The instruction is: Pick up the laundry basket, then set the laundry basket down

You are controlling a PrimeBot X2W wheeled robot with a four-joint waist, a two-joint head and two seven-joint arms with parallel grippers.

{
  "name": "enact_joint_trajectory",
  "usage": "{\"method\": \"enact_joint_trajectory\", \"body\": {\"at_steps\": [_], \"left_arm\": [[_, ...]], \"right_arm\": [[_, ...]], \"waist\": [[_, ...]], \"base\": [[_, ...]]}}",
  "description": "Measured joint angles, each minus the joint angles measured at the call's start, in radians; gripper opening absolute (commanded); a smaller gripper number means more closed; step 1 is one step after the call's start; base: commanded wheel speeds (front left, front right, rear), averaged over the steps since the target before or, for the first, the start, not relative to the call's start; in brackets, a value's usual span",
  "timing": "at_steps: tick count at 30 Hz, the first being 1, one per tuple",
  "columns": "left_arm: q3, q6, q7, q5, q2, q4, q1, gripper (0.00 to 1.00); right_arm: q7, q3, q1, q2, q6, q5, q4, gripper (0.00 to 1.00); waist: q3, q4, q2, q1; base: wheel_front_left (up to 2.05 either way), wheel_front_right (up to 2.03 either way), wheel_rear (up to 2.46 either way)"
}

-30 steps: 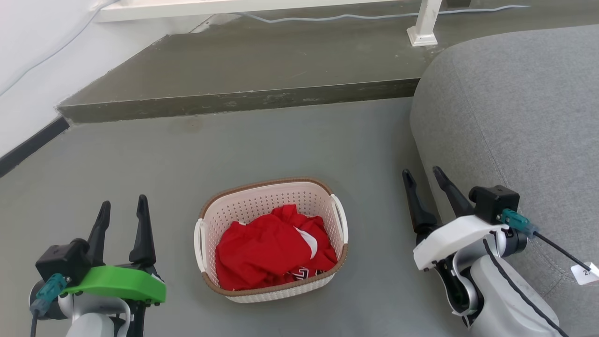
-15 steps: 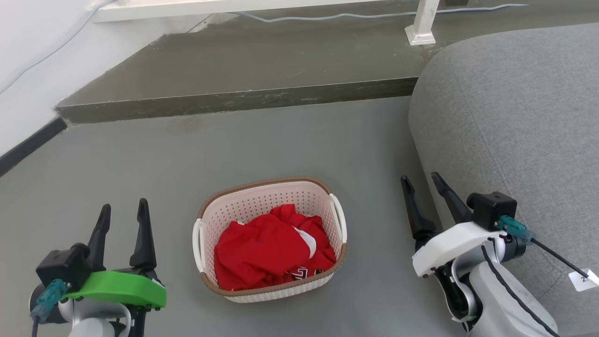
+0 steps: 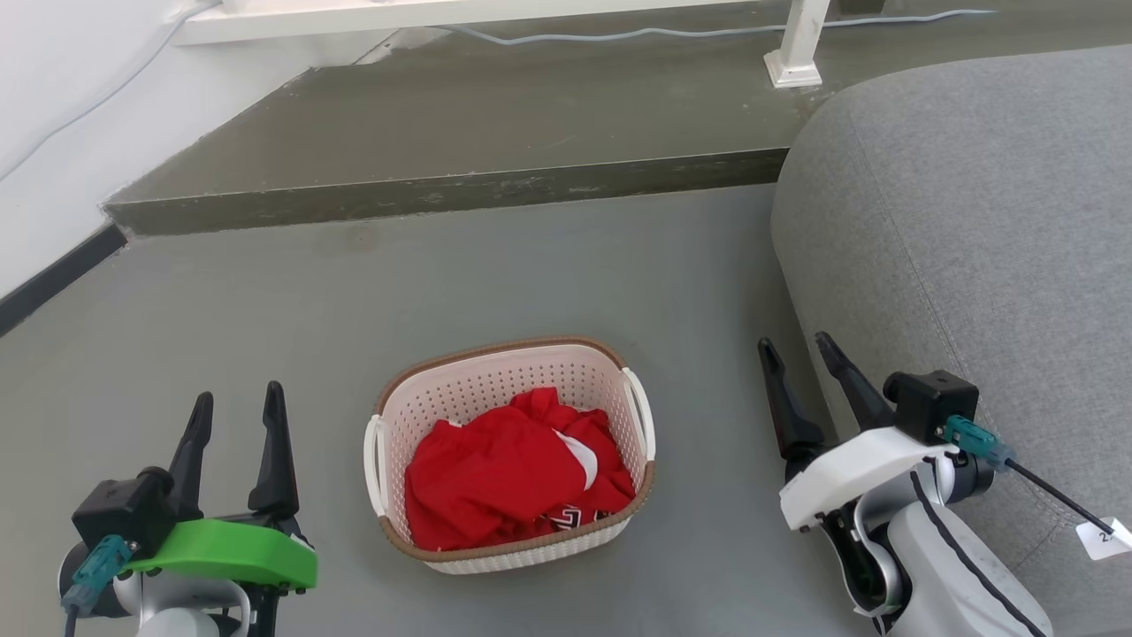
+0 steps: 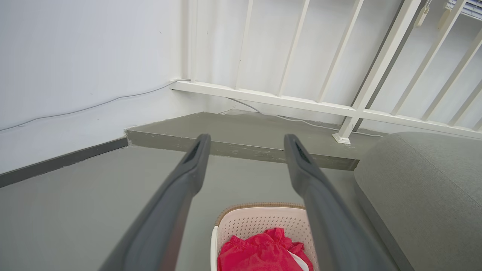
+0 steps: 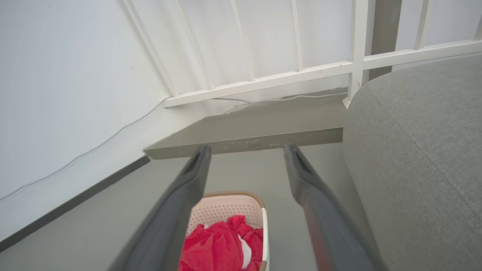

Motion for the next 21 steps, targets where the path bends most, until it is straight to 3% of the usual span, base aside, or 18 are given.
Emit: {"method": "enact_joint_trajectory", "body": {"at_steps": [17, 18, 21], "left_arm": [[0.015, -0.018, 0.0, 0.008, -0.014, 0.0, 0.014, 1.0], [0.015, -0.019, 0.0, 0.008, -0.016, 0.0, 0.015, 0.0], [0.009, -0.018, 0.005, 0.007, -0.027, 0.03, 0.021, 0.0]], "right_arm": [[0.0, -0.02, 0.01, 0.009, 0.019, -0.016, -0.001, 1.0], [0.0, -0.022, 0.012, 0.009, 0.019, -0.017, -0.001, 0.0], [0.0, -0.018, 0.03, 0.01, 0.018, -0.017, 0.024, 0.0]], "waist": [[-0.004, 0.0, 0.0, 0.0], [-0.004, 0.0, 0.0, 0.0], [-0.004, 0.0, 0.0, 0.0]], "base": [[0.0, 0.0, 0.0], [0.0, 0.0, 0.0], [0.0, 0.0, 0.0]]}}
